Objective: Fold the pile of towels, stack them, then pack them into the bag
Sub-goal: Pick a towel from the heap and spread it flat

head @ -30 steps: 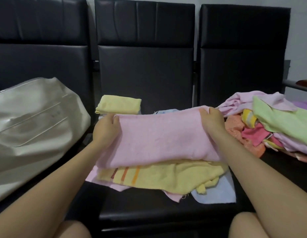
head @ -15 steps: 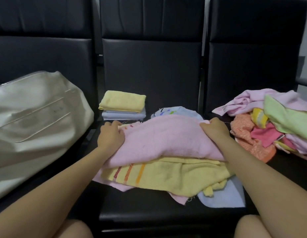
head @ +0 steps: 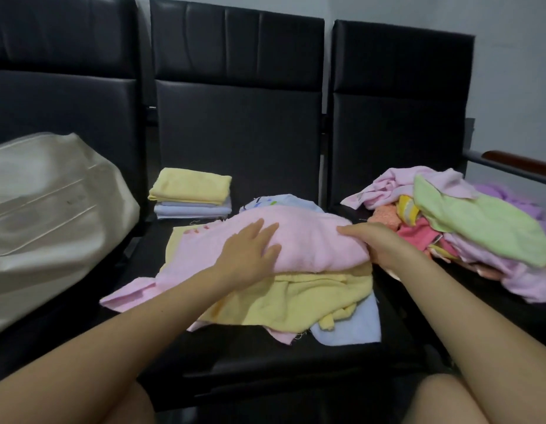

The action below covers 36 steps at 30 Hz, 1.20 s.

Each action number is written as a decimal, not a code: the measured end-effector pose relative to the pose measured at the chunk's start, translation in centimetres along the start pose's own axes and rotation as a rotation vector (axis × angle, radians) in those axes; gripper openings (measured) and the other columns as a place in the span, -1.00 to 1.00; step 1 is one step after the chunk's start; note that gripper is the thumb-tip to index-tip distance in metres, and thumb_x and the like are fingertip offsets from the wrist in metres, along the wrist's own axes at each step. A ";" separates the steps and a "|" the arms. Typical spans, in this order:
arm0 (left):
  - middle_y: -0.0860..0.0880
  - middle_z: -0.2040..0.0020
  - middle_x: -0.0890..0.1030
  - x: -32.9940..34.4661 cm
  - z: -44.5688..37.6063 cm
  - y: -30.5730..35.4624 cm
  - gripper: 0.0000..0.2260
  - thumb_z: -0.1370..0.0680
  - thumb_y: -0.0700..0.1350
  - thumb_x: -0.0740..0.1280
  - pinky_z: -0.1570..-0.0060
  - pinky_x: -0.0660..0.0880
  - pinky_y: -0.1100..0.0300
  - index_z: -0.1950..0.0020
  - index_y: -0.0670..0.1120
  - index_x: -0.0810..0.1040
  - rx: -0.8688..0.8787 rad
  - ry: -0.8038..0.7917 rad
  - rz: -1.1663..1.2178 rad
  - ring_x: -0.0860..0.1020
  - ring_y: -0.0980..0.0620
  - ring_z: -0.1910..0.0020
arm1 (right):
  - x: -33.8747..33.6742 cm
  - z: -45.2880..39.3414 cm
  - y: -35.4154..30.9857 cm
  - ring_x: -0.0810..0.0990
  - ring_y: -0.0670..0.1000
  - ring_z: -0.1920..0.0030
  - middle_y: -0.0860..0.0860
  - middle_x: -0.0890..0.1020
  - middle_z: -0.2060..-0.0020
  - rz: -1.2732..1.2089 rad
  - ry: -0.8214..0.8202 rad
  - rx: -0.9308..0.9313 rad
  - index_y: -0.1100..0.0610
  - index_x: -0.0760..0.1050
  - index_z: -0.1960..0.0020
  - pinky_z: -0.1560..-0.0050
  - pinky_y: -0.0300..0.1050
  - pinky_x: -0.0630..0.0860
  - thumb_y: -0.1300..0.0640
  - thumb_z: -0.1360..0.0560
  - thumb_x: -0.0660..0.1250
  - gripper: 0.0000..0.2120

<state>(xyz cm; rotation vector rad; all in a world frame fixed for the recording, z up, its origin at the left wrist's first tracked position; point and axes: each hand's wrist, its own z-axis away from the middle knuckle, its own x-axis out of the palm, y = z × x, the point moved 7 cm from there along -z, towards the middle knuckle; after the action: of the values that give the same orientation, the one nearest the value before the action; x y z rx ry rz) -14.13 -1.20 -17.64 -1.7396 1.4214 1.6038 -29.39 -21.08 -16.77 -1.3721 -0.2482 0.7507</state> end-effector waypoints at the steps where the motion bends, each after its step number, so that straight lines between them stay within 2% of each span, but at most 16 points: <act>1: -0.02 -0.59 0.09 0.5 0.0 0.0 -0.47 -0.60 0.19 -0.04 -0.49 0.07 0.05 -0.57 0.11 0.14 -0.012 -0.024 -0.053 0.06 -0.01 -0.56 | 0.0 0.1 -0.2 0.57 0.10 -0.13 0.10 0.60 -0.08 -0.038 0.011 0.000 0.26 0.46 -0.24 -0.24 0.04 0.49 0.10 -0.42 0.49 -0.53; 3: -0.03 -0.59 0.12 0.3 -0.1 0.0 -0.51 -0.63 0.15 0.00 -0.48 0.09 0.05 -0.56 0.11 0.16 -0.021 -0.002 -0.045 0.09 -0.01 -0.55 | 0.5 0.4 -1.2 0.60 0.10 -0.03 0.11 0.62 -0.03 -0.140 0.005 -0.027 0.26 0.49 -0.21 -0.17 0.04 0.53 0.11 -0.42 0.46 -0.58; 6: -0.03 -0.50 0.33 -1.0 0.0 -0.2 -0.53 -0.60 0.09 0.00 -0.43 0.16 0.13 -0.47 0.04 0.37 -0.008 0.059 0.141 0.22 -0.01 -0.50 | 2.3 1.4 -4.2 0.56 0.05 0.15 0.06 0.57 0.08 -0.225 -0.030 -0.149 0.11 0.50 0.03 0.07 -0.05 0.53 0.17 -0.51 0.36 -0.93; 9: -0.03 -0.27 0.56 -3.3 0.0 -0.6 -0.64 -0.62 -0.08 0.05 -0.25 0.30 0.24 -0.25 -0.10 0.57 -0.079 0.225 0.403 0.45 0.02 -0.28 | 6.0 2.9 -7.4 0.52 0.00 0.18 -0.03 0.55 0.22 -0.143 -0.057 -0.265 0.04 0.48 0.18 0.17 -0.17 0.46 0.11 -0.55 0.30 -0.87; 11: -0.09 -0.08 0.61 -3.9 0.2 -2.0 -0.70 -0.65 -0.14 0.08 -0.02 0.45 0.19 -0.20 -0.16 0.57 -0.327 0.297 0.852 0.55 -0.03 0.00 | 9.3 4.1 -8.2 0.54 -0.03 0.23 -0.03 0.55 0.28 -0.016 -0.166 -0.299 0.08 0.56 0.18 0.20 -0.19 0.42 0.02 -0.53 0.29 -0.81; 13: -0.13 0.09 0.59 -2.7 0.5 -2.2 -0.71 -0.67 -0.07 0.08 0.24 0.47 0.17 -0.18 -0.19 0.51 -0.581 0.204 1.401 0.55 -0.04 0.19 | 12.0 5.6 -8.1 0.59 -0.03 0.30 0.00 0.57 0.33 -0.051 -0.329 -0.310 0.09 0.61 0.06 0.27 -0.19 0.46 0.04 -0.54 0.30 -0.84; 14: -0.13 0.12 0.59 -2.3 0.8 -1.9 -0.72 -0.67 -0.03 0.08 0.29 0.46 0.17 -0.15 -0.16 0.49 -0.652 0.138 1.517 0.56 -0.04 0.21 | 12.6 6.0 -8.3 0.60 -0.01 0.31 0.00 0.57 0.35 -0.095 -0.356 -0.337 0.11 0.62 0.01 0.32 -0.20 0.47 0.09 -0.56 0.29 -0.84; 17: -0.06 0.20 0.58 -2.0 0.5 -1.6 -0.83 -0.65 -0.06 0.18 0.40 0.45 0.28 -0.05 -0.11 0.49 -0.587 0.092 1.409 0.58 0.12 0.33 | 12.1 5.4 -9.1 0.60 -0.01 0.28 0.00 0.57 0.36 -0.201 -0.251 -0.446 0.12 0.63 0.04 0.33 -0.19 0.49 0.21 -0.56 0.23 -0.81; 18: -0.06 0.12 0.60 -2.1 0.3 -1.7 -0.85 -0.63 -0.08 0.23 0.37 0.46 0.30 -0.12 -0.11 0.50 -0.551 0.107 1.323 0.60 0.14 0.27 | 11.6 5.1 -9.1 0.59 -0.02 0.27 0.00 0.56 0.36 -0.206 -0.194 -0.459 0.11 0.63 0.07 0.31 -0.19 0.49 0.23 -0.55 0.22 -0.79; 20: -0.02 -0.13 0.56 -2.2 -0.2 -1.8 -0.68 -0.60 -0.11 0.28 0.20 0.47 0.31 -0.36 -0.05 0.42 -0.477 0.109 1.135 0.56 0.09 -0.01 | 10.3 4.3 -8.8 0.56 -0.07 0.25 -0.04 0.57 0.33 -0.125 -0.052 -0.486 0.11 0.62 0.09 0.25 -0.23 0.48 0.26 -0.54 0.20 -0.78; 21: 0.01 -0.15 0.53 -2.6 -0.4 -1.7 -0.62 -0.60 -0.14 0.25 0.12 0.45 0.33 -0.43 -0.02 0.37 -0.441 0.130 1.023 0.52 0.08 -0.06 | 9.7 4.0 -8.6 0.54 -0.10 0.23 -0.07 0.58 0.29 -0.046 0.012 -0.519 0.11 0.62 0.08 0.22 -0.26 0.46 0.26 -0.54 0.20 -0.78; 24: 0.00 -0.32 0.49 -4.2 -0.4 -1.4 -0.61 -0.62 -0.19 0.10 -0.16 0.33 0.27 -0.44 -0.02 0.38 -0.346 0.286 0.760 0.43 0.06 -0.23 | 9.4 3.7 -8.3 0.55 -0.13 0.10 -0.09 0.61 0.11 0.144 0.069 -0.626 0.09 0.59 -0.04 0.15 -0.29 0.46 0.20 -0.56 0.24 -0.84; 27: -0.02 -0.33 0.50 -4.7 0.2 -2.4 -0.64 -0.62 -0.15 0.07 -0.20 0.31 0.21 -0.38 -0.04 0.45 -0.355 0.375 0.652 0.42 0.04 -0.26 | 10.6 3.5 -7.5 0.52 -0.05 -0.07 -0.02 0.52 -0.10 0.328 0.033 -0.665 0.06 0.55 -0.20 -0.05 -0.21 0.46 0.10 -0.55 0.29 -0.77; 31: -0.15 -0.37 0.40 -2.4 0.0 -3.8 -0.56 -0.64 0.01 -0.01 -0.32 0.27 -0.01 -0.52 0.04 0.28 -0.335 0.135 0.191 0.32 -0.15 -0.36 | 12.8 3.3 -5.6 0.26 0.06 -0.38 0.06 0.29 -0.36 0.761 -0.026 -0.590 0.01 0.24 -0.49 -0.27 -0.12 0.28 -0.09 -0.58 0.23 -0.48; 34: -0.10 -0.44 0.31 -0.8 0.2 -4.7 -0.56 -0.68 0.05 -0.02 -0.37 0.16 -0.04 -0.57 0.11 0.11 -0.381 0.056 0.070 0.25 -0.16 -0.40 | 13.0 3.4 -5.0 0.21 0.11 -0.41 0.10 0.26 -0.40 0.720 -0.028 -0.515 0.04 0.09 -0.54 -0.32 -0.07 0.24 -0.12 -0.56 0.25 -0.35; 36: -0.07 -0.48 0.29 -0.8 0.4 -4.5 -0.55 -0.68 0.06 -0.05 -0.39 0.14 -0.06 -0.59 0.10 0.07 -0.366 0.066 0.078 0.24 -0.14 -0.43 | 12.5 3.8 -5.3 0.25 0.11 -0.39 0.09 0.33 -0.39 0.659 0.036 -0.515 0.12 0.14 -0.51 -0.29 -0.06 0.27 -0.13 -0.53 0.31 -0.32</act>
<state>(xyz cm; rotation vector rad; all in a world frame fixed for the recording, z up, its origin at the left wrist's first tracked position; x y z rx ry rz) -10.46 1.33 -18.58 -1.9716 1.3000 1.9652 -20.42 -10.49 -14.25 -1.9910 0.0593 1.2618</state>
